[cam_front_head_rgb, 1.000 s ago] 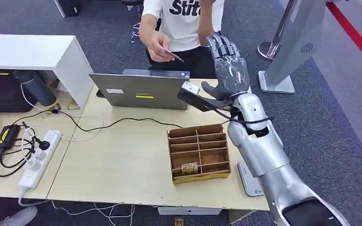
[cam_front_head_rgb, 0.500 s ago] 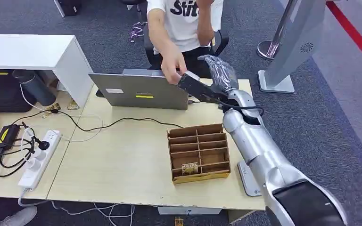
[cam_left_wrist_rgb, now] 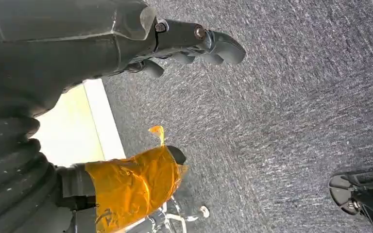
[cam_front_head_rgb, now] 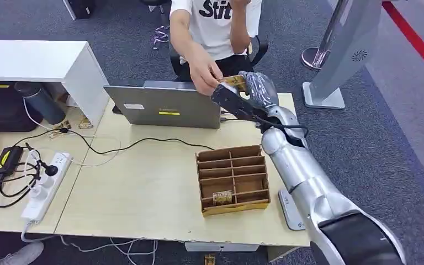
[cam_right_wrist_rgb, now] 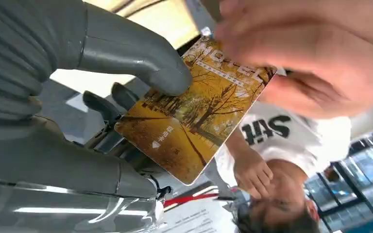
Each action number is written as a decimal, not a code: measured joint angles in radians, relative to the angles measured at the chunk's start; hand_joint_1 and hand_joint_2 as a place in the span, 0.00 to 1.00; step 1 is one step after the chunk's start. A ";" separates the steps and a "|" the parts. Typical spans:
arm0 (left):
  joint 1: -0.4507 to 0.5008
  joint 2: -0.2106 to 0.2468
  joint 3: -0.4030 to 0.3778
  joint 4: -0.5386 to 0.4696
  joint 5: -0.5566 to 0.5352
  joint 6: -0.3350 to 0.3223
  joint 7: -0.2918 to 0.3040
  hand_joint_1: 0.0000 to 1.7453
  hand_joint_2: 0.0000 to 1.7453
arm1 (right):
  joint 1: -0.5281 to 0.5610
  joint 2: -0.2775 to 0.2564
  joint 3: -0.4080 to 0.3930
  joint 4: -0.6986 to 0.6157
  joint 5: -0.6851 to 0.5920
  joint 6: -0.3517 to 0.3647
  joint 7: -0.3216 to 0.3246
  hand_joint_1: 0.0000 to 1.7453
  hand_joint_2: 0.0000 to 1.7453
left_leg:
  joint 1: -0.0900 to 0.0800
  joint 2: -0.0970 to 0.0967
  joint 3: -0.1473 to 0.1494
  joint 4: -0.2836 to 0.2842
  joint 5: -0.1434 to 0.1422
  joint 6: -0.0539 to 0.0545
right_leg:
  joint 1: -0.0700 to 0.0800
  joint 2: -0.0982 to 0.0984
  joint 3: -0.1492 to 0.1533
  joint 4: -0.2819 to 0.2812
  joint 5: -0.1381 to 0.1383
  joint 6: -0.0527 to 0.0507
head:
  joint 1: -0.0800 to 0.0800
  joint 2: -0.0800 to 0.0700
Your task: Pass the card to the sensor for recognition and then transmit it.
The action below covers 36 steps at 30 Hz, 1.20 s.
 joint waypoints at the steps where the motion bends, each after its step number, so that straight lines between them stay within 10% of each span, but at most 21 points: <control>1: 0.001 0.000 0.000 0.000 0.000 0.001 -0.002 0.00 1.00 | 0.007 0.000 -0.006 -0.018 -0.011 -0.018 -0.012 1.00 1.00 | 0.000 0.000 0.000 0.000 0.000 0.000 | 0.000 0.000 0.000 0.000 0.000 0.000 | 0.000 0.000; 14: 0.014 -0.014 0.044 0.000 0.025 0.031 -0.006 0.00 1.00 | 0.347 -0.063 -0.076 -0.566 -0.194 -0.008 -0.064 1.00 1.00 | 0.000 -0.002 -0.001 0.000 -0.002 0.001 | 0.000 -0.002 0.000 -0.001 -0.002 0.001 | 0.000 0.000; 23: 0.040 -0.024 0.121 0.000 0.052 0.064 -0.006 0.00 1.00 | 0.688 -0.155 -0.290 -0.871 -0.441 0.111 -0.096 1.00 1.00 | -0.001 -0.002 -0.002 0.000 -0.006 0.005 | 0.000 -0.003 0.000 -0.002 -0.004 0.002 | 0.000 0.000; 30: 0.043 -0.034 0.171 0.000 0.060 0.088 0.003 0.00 1.00 | 0.854 -0.186 -0.413 -0.964 -0.398 0.105 0.004 1.00 1.00 | -0.001 -0.007 0.000 0.000 -0.006 0.005 | 0.000 -0.007 0.003 -0.003 -0.007 0.003 | 0.000 0.000; 36: 0.057 -0.045 0.220 -0.002 0.022 0.121 0.014 0.00 1.00 | 1.011 -0.200 -0.477 -1.121 -0.104 0.133 0.112 1.00 1.00 | -0.001 -0.003 0.001 0.000 -0.010 0.004 | 0.000 -0.003 0.003 -0.003 -0.008 0.003 | 0.000 0.000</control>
